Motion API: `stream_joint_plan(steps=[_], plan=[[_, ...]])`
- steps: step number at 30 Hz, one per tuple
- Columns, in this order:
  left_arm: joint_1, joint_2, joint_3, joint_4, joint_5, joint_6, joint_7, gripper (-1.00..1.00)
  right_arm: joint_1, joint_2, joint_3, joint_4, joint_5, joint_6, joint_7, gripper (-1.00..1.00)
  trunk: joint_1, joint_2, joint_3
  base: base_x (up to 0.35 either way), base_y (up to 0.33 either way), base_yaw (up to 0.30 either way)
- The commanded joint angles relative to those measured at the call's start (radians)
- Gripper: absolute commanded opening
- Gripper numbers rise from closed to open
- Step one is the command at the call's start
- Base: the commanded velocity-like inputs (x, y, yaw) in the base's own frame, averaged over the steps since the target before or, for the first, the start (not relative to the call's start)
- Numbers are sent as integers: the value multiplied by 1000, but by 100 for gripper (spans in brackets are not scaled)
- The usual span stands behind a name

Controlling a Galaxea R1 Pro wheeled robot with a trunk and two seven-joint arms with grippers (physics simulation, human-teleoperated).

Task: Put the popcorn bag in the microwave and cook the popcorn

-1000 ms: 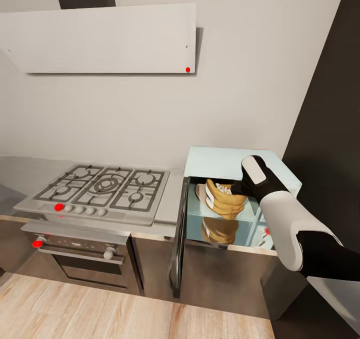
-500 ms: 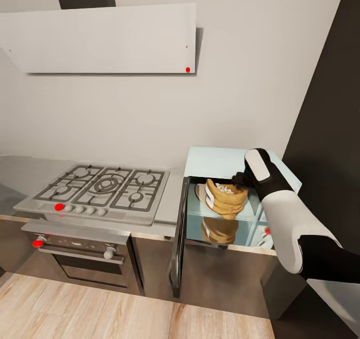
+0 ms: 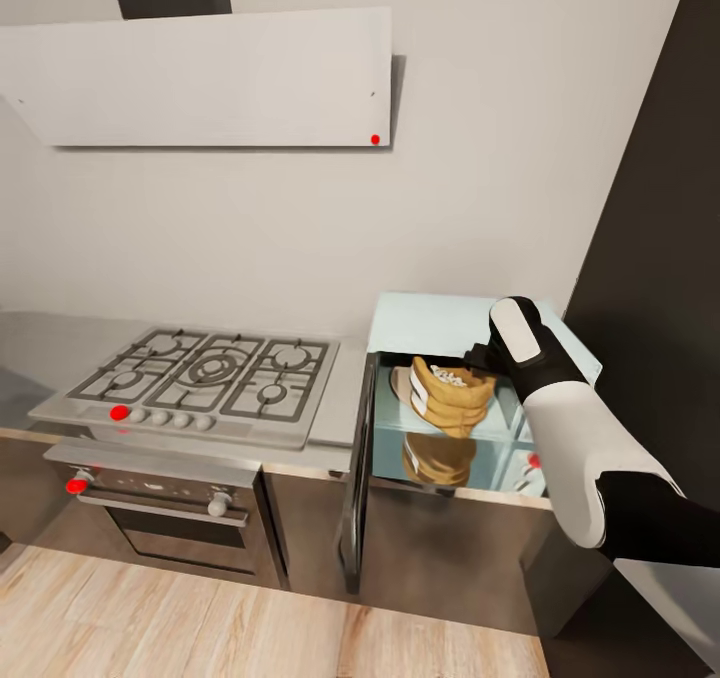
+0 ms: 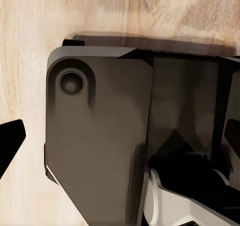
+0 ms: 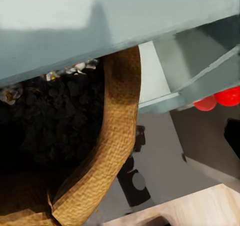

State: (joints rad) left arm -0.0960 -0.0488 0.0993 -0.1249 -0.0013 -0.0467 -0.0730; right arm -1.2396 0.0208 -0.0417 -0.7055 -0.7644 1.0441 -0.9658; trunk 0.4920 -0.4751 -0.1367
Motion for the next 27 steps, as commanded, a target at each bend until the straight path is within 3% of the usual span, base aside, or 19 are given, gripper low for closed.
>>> stream_joint_plan(steps=[1,19,27], plan=[[-1,0,9,1,0,-2,-5,100,-1,1,-3,-1,-9,3,-10,100,0,-2,-2,-218,-71,0],[-1,0,10,1,0,-2,-4,100,0,2,-3,-6,-9,3,-8,100,0,-2,-2,-87,-13,0],[-1,0,10,1,0,-4,-5,100,54,5,0,-140,-13,3,-7,100,0,-2,-2,-73,0,0]])
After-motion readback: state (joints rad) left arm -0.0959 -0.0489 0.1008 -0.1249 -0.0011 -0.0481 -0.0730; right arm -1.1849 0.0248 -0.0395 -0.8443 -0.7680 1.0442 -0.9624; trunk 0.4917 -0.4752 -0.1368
